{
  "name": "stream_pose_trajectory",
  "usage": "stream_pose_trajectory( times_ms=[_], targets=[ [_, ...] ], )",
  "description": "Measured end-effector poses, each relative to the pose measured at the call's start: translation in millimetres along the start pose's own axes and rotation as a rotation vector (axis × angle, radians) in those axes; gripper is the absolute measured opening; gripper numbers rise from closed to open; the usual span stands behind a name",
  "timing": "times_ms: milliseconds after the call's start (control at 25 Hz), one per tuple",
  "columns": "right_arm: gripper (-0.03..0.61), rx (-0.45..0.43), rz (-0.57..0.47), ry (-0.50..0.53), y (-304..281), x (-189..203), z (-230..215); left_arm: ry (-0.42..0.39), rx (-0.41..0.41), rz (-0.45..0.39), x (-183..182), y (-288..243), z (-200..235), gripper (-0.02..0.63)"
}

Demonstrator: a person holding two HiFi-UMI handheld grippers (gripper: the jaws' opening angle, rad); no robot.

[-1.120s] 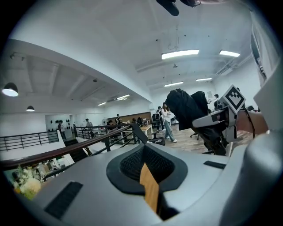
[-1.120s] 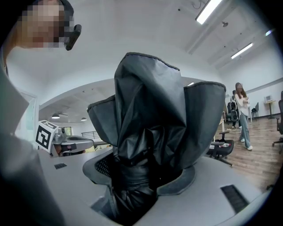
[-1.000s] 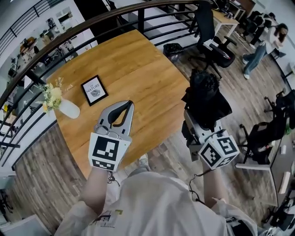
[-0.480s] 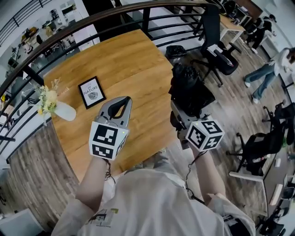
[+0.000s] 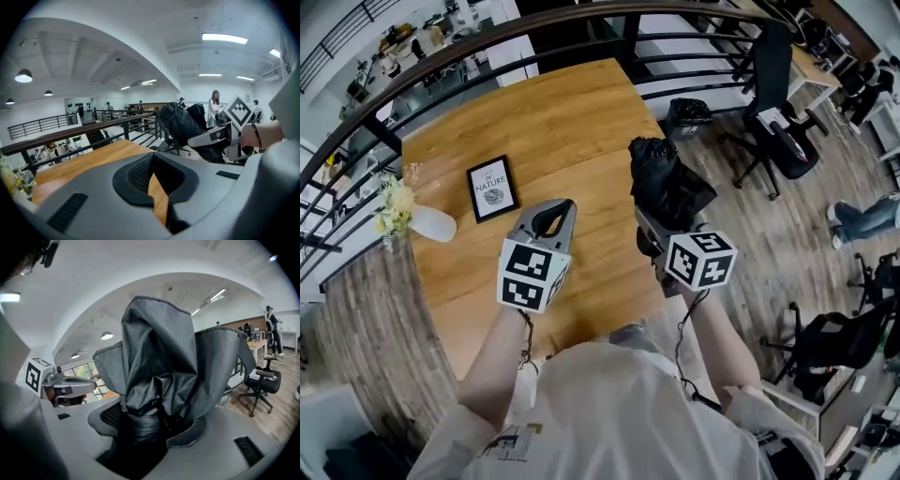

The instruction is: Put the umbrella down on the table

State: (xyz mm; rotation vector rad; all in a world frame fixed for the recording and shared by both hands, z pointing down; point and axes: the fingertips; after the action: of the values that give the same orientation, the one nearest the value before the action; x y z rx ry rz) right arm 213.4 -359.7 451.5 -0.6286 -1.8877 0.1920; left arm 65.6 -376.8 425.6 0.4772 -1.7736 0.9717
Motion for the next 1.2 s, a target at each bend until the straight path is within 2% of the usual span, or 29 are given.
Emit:
stream_pose_trajectory(
  times_ms=[320, 560, 920, 1200],
  targets=[
    [0.270, -0.042, 0.173, 0.003, -83, 24, -72, 0.105, -0.062, 0.135, 42, -72, 8, 0.017],
    [0.268, -0.036, 0.294, 0.003, -133, 59, -111, 0.176, -0.082, 0.224, 76, -111, 10, 0.017],
    [0.270, 0.001, 0.449, -0.002, -172, 115, -160, 0.272, -0.083, 0.331, 122, -146, -4, 0.017],
    [0.273, 0.033, 0.572, 0.005, -188, 159, -184, 0.327, -0.085, 0.392, 147, -149, -14, 0.017]
  ],
)
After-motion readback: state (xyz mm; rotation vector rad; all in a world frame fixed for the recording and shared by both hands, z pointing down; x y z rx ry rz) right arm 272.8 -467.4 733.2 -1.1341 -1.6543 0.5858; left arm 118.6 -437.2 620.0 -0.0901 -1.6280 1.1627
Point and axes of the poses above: the fingertips, and each gripper's own axes: y backward along the fingers, z to its left, x out of its underside, and after that the axes turned 8 degrees about -y, right-handed
